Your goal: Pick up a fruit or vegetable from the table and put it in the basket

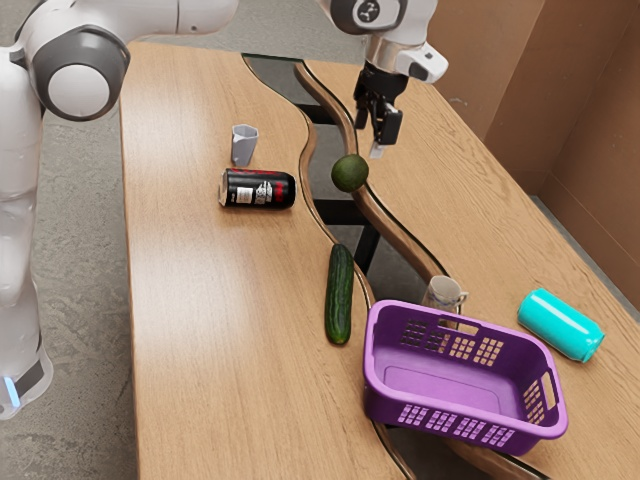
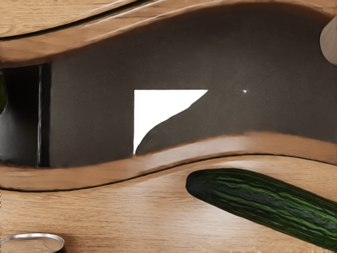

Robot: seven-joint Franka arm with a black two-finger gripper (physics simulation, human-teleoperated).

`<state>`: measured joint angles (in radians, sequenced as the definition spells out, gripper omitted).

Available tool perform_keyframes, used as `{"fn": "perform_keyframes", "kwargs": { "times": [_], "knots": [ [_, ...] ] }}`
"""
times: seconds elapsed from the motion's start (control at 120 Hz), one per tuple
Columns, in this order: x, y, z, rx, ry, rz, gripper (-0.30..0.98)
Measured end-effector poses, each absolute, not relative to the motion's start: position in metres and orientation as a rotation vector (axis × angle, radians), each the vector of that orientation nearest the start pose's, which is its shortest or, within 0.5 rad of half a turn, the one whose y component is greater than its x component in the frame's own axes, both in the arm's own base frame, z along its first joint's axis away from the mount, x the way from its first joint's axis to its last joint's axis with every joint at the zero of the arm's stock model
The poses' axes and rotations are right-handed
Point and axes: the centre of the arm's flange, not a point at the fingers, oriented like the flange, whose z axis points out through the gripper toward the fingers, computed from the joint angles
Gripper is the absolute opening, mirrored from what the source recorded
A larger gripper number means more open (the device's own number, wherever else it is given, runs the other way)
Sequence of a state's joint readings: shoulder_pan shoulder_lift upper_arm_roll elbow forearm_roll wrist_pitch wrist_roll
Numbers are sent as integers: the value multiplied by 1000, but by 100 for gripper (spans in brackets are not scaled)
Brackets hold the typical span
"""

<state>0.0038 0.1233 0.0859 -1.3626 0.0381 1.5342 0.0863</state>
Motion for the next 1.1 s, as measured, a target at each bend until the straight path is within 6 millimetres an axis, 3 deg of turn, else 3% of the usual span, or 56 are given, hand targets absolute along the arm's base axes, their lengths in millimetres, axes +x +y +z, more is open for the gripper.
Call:
{"fn": "perform_keyframes", "kwargs": {
  "times": [0.208, 0.375, 0.533, 0.6, 0.675, 0.942, 1.05, 1.1],
  "knots": [
    [588, 51, 647, -3115, 5, -69, 69],
    [584, 39, 659, -3158, -402, -55, 69],
    [584, 20, 660, -3065, -751, -23, 69],
    [584, 8, 678, -3032, -900, -68, 69],
    [582, -6, 682, -2992, -1048, -55, 69],
    [585, -23, 661, -2790, -1493, 71, 69],
    [566, -35, 614, -2672, -1618, 172, 69],
    [561, -39, 602, -2628, -1672, 164, 69]
  ]
}}
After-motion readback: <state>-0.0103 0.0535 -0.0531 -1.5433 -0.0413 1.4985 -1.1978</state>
